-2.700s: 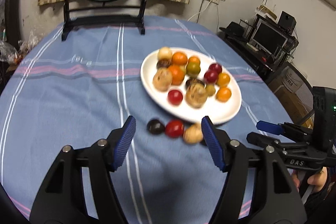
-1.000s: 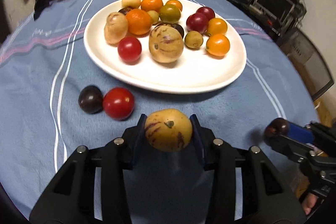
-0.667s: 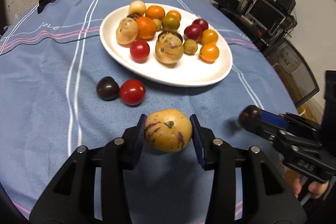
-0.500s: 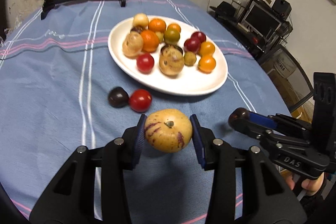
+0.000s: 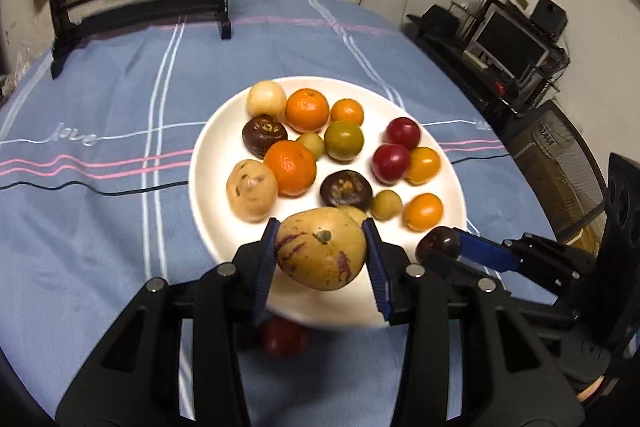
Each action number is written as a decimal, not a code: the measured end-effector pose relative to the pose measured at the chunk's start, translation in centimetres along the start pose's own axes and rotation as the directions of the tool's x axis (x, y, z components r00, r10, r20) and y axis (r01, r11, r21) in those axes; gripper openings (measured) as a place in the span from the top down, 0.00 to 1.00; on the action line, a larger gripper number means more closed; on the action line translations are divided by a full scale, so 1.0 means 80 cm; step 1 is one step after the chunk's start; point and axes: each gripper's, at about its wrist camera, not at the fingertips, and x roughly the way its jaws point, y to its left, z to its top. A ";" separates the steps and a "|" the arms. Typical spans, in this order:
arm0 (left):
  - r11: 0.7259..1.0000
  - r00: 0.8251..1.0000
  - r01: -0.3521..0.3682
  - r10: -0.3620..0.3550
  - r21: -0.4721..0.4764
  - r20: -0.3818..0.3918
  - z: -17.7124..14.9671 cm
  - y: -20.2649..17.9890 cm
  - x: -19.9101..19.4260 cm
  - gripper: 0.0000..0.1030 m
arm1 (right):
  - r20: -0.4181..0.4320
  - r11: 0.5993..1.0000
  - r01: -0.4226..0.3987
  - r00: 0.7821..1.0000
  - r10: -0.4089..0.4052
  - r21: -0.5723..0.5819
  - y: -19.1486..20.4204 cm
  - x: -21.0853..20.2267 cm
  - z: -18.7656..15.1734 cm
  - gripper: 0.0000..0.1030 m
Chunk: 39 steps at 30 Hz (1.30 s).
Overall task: Organize fruits
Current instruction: 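Lower both fruits onto the white plate and open both tools, then grasp the dark mangosteen with the left tool while the right tool grasps the red fruit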
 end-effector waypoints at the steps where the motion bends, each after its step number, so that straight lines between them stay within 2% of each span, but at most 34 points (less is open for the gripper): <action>1: 1.000 1.000 -0.001 0.001 -0.008 -0.009 0.003 0.002 0.008 0.59 | -0.005 1.000 0.005 1.000 -0.005 0.002 -0.002 0.006 0.001 0.72; 5: 1.000 0.999 -0.002 0.001 -0.016 -0.039 0.008 0.006 0.029 0.59 | -0.021 1.000 -0.010 1.000 0.010 0.014 -0.008 0.019 0.003 0.72; 6: 1.000 0.999 -0.003 0.003 -0.016 -0.038 0.008 0.006 0.030 0.55 | -0.027 1.000 -0.006 1.000 0.007 0.016 -0.009 0.020 0.004 0.72; 7: 1.000 0.999 -0.003 0.002 -0.016 -0.034 0.010 0.006 0.030 0.39 | -0.037 1.000 -0.002 0.999 0.003 0.021 -0.010 0.022 0.004 0.71; 8: 1.000 1.000 0.008 -0.009 -0.021 -0.025 0.012 0.007 0.026 0.34 | -0.046 0.999 -0.003 0.999 0.005 0.036 -0.013 0.024 0.005 0.71; 9: 0.999 1.000 0.020 -0.020 -0.030 0.001 0.013 0.009 0.018 0.33 | -0.048 0.999 -0.006 0.999 0.008 0.050 -0.016 0.023 0.005 0.71; 11: 0.999 0.999 0.025 -0.024 -0.022 0.036 0.016 0.008 0.000 0.33 | -0.032 0.997 -0.008 0.999 0.011 0.076 -0.022 0.015 0.006 0.62; 12: 0.999 0.998 0.022 -0.021 -0.022 0.053 0.017 0.008 -0.008 0.33 | -0.016 0.997 -0.004 1.000 0.006 0.082 -0.023 0.009 0.006 0.45; 13: 0.999 0.997 0.023 -0.021 -0.026 0.073 0.017 0.009 -0.018 0.31 | 0.008 0.996 0.002 1.000 -0.002 0.085 -0.023 0.001 0.007 0.40; 17: 0.999 0.993 0.030 -0.026 -0.030 0.119 0.007 0.008 -0.057 0.30 | 0.047 0.996 0.011 0.999 -0.015 0.087 -0.022 -0.023 0.006 0.40; 21: 1.000 0.986 0.017 -0.012 -0.024 0.168 -0.023 0.010 -0.095 0.27 | 0.051 0.997 -0.002 0.999 -0.002 0.074 -0.009 -0.043 -0.009 0.40; 26: 0.997 0.981 -0.059 0.066 -0.042 0.182 -0.076 0.029 -0.113 0.24 | -0.001 0.996 -0.068 0.998 0.068 0.052 0.026 -0.052 -0.050 0.40; 31: 0.993 0.987 -0.058 0.073 -0.106 0.141 -0.116 0.069 -0.109 0.24 | -0.060 0.986 -0.162 0.985 0.160 -0.032 0.084 -0.038 -0.081 0.40; 34: 0.984 0.989 -0.046 0.068 -0.171 0.127 -0.130 0.101 -0.114 0.24 | -0.062 0.985 -0.153 0.987 0.148 -0.079 0.111 -0.022 -0.081 0.41; 36: 0.978 0.988 -0.043 0.072 -0.206 0.139 -0.137 0.121 -0.124 0.24 | -0.063 0.986 -0.131 0.990 0.125 -0.101 0.122 -0.007 -0.072 0.51; 39: 0.972 0.983 -0.056 0.094 -0.228 0.159 -0.144 0.137 -0.137 0.24 | -0.078 0.989 -0.100 0.993 0.092 -0.111 0.130 0.021 -0.057 0.54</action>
